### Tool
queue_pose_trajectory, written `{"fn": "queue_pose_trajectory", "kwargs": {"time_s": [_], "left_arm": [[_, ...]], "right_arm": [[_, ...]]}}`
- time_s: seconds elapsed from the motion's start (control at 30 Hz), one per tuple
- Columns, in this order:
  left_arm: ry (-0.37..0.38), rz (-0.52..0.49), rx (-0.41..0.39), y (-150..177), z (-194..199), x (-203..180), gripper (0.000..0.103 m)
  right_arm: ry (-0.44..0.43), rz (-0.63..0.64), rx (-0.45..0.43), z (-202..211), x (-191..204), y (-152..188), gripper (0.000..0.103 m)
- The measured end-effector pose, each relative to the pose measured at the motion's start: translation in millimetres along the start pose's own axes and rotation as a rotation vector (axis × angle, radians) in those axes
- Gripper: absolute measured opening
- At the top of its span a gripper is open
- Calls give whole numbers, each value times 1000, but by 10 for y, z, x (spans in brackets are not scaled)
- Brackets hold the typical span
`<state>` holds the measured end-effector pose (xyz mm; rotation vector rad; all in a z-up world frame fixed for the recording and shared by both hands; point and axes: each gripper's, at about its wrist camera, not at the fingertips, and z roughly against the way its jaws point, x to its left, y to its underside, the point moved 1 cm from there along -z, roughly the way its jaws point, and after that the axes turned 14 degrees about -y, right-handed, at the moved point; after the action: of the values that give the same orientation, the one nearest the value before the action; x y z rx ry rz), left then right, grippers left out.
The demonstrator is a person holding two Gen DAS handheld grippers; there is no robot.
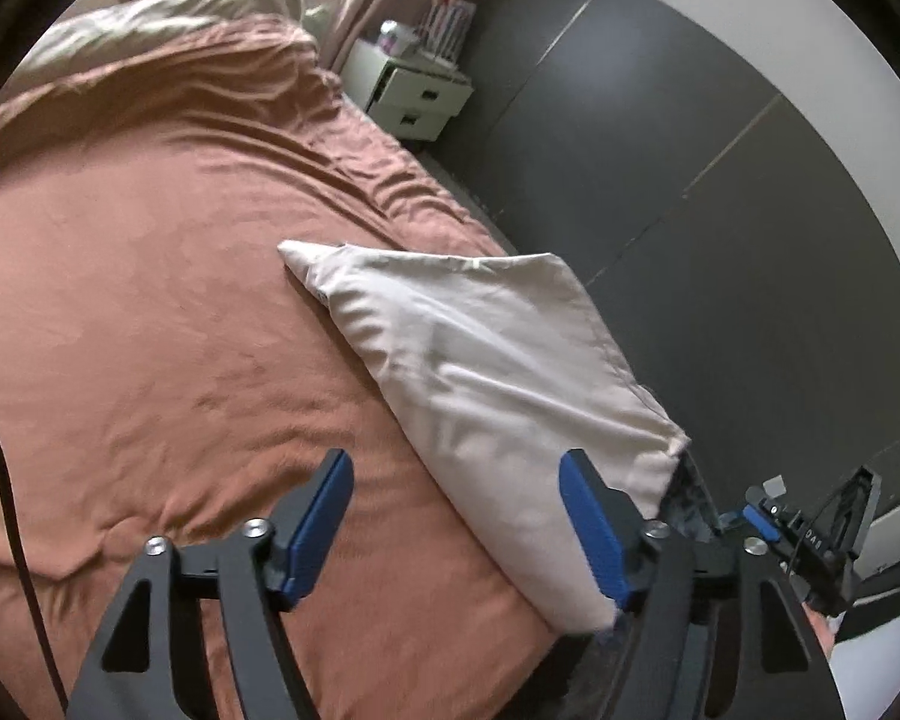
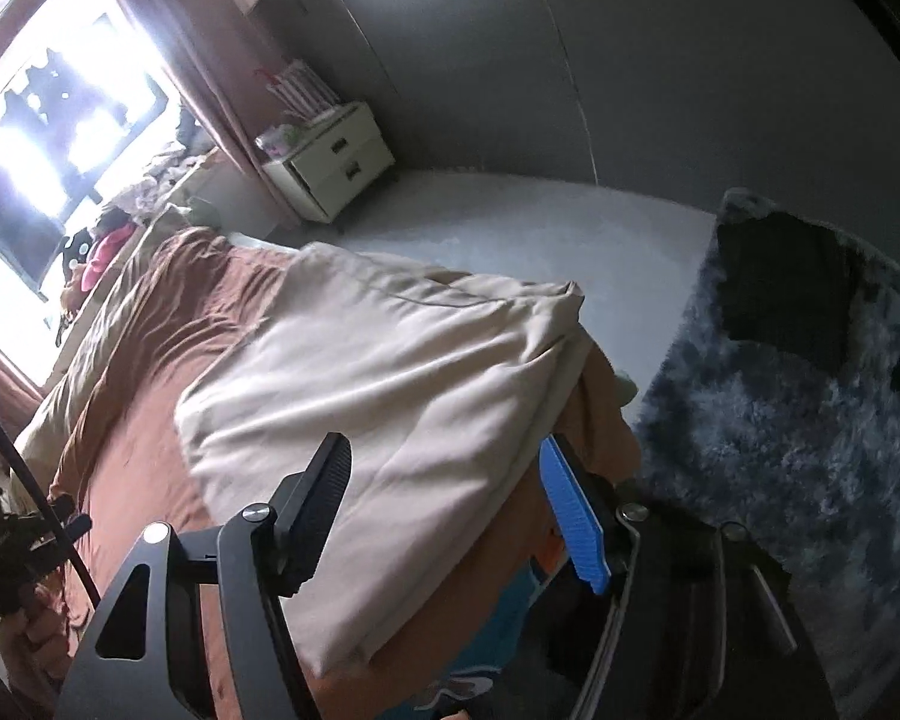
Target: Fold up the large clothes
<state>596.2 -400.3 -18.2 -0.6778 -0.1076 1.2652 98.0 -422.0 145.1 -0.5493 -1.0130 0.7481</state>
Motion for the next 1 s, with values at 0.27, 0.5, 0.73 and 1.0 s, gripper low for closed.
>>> {"fn": "queue_pose_trajectory", "kwargs": {"time_s": [0.27, 0.5, 0.73, 1.0], "left_arm": [[-20, -12, -117, 415, 818, -33, 103], [-51, -33, -178, 796, 1378, 68, 103], [-75, -51, -252, 1198, 1971, 236, 103], [-120, -45, -360, 1845, 2681, 463, 103]], "right_arm": [[-11, 110, -5, 684, 356, 451, 81], [0, 166, -32, 1134, 548, 794, 87], [-15, 256, -72, 1480, 878, 1222, 88], [-55, 314, -105, 1776, 1007, 1662, 103]]}}
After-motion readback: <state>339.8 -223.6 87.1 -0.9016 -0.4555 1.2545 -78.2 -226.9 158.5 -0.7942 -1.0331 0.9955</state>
